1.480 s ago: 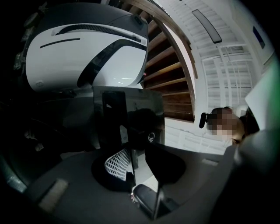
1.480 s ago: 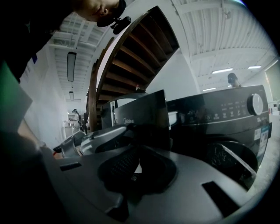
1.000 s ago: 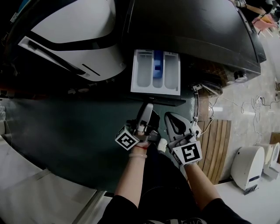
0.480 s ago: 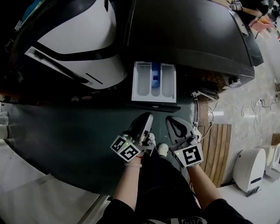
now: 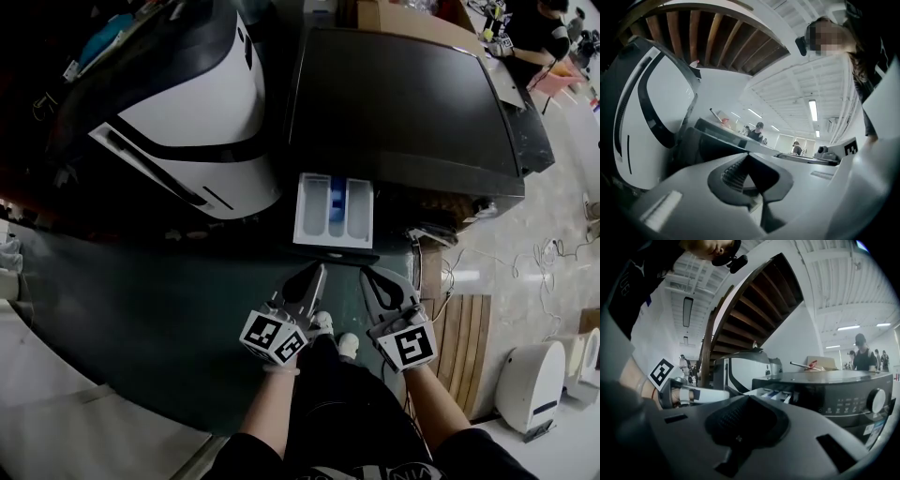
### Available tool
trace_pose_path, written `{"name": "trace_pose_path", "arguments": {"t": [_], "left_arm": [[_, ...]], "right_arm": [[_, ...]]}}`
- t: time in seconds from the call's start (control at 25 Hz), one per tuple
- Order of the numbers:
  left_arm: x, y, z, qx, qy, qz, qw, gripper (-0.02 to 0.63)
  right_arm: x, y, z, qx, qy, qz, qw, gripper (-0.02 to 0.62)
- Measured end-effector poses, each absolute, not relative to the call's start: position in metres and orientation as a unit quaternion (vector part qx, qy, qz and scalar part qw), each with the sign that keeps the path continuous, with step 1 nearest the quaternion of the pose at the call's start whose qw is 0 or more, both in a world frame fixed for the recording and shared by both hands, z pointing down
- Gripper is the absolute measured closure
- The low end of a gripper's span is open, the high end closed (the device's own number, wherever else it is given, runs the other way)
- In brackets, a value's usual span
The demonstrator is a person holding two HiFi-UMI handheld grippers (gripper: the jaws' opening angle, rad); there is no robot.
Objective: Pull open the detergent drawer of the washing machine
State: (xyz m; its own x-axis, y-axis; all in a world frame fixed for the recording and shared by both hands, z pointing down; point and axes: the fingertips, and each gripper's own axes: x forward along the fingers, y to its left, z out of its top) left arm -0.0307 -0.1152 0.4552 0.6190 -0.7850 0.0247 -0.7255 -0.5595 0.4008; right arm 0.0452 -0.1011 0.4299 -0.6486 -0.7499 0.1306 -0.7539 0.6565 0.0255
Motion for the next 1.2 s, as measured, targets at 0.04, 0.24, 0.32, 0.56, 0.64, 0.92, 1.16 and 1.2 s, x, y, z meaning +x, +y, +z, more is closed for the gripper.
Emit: {"name": "trace_pose_path", "arguments": {"t": [0.04, 0.24, 0.32, 0.56, 0.64, 0.92, 1.16, 1.2], "left_arm": [[-0.033, -0.116, 0.45, 0.878, -0.434, -0.08, 0.186, 0.597], [-0.041, -0.123, 0.423, 0.875, -0.45, -0.068, 0.163, 0.597], [-0.043, -0.126, 0.413, 0.876, -0.453, -0.06, 0.152, 0.597], [-0.049, -0.135, 0.388, 0.875, -0.461, -0.052, 0.138, 0.597], [-0.051, -0.137, 0.381, 0.874, -0.464, -0.051, 0.134, 0.598], [-0.052, -0.143, 0.36, 0.872, -0.472, -0.044, 0.117, 0.597], [-0.055, -0.148, 0.342, 0.87, -0.481, -0.038, 0.101, 0.598], [-0.057, -0.148, 0.339, 0.869, -0.483, -0.038, 0.099, 0.597]], "right_arm": [[0.046, -0.102, 0.424, 0.414, -0.908, 0.014, 0.064, 0.583], [0.045, -0.107, 0.397, 0.409, -0.91, 0.003, 0.059, 0.583], [0.045, -0.11, 0.387, 0.408, -0.911, -0.001, 0.056, 0.583], [0.046, -0.117, 0.363, 0.408, -0.912, -0.002, 0.048, 0.583], [0.046, -0.12, 0.356, 0.409, -0.912, -0.001, 0.045, 0.583], [0.05, -0.128, 0.335, 0.416, -0.909, 0.003, 0.026, 0.583], [0.055, -0.132, 0.316, 0.417, -0.909, -0.009, 0.026, 0.583], [0.056, -0.132, 0.313, 0.417, -0.909, -0.011, 0.025, 0.583]]}}
